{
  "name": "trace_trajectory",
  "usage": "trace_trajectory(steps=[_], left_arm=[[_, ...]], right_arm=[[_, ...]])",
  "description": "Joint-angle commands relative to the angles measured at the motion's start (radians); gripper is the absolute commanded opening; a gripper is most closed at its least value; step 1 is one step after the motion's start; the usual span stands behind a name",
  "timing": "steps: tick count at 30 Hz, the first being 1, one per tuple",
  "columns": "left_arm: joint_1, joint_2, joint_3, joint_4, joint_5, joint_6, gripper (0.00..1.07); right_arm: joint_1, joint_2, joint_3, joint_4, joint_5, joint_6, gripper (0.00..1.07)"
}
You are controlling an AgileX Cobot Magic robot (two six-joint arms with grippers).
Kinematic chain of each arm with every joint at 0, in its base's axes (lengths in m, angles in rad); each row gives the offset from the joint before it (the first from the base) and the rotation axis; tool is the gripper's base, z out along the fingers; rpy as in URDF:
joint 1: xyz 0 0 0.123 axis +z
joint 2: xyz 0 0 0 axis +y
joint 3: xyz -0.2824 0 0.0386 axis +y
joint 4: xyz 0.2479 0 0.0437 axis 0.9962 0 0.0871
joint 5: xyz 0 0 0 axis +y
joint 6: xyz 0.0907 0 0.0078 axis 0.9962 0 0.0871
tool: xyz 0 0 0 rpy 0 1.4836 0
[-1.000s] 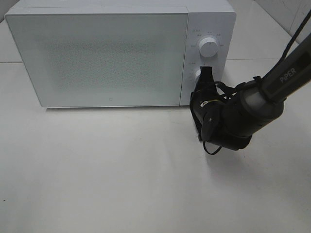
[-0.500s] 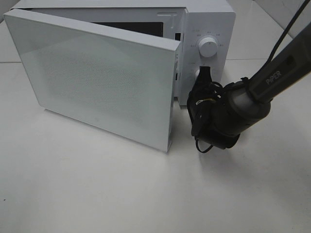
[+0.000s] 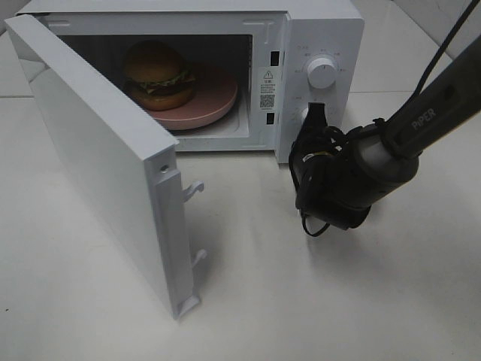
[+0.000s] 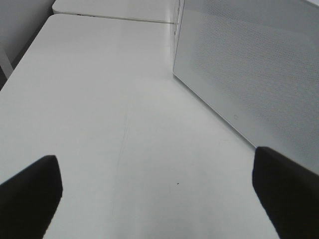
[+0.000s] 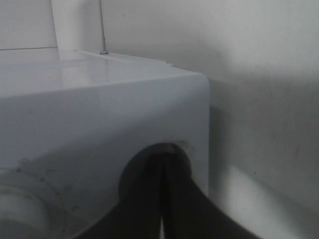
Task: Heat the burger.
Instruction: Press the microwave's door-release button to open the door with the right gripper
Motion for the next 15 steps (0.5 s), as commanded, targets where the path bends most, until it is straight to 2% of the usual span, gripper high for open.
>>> trace_trajectory(steps=[1,9,15], left_arm=[[0.0,-0.02,0.003,-0.001,-0.006,-0.007,0.95],[0.0,-0.02,0.003,-0.001,-0.006,-0.007,0.95],[0.0,-0.02,0.003,-0.001,-0.006,-0.006,0.95]], right_arm=[[-0.028,-0.002,-0.092,-0.18,-0.125,-0.007,0.0],[-0.018,-0.009,-0.091,-0.18,-0.093,0.019,0.0],[-0.014,-0.062,-0.032,-0.196,-0.044,0.014,0.0]])
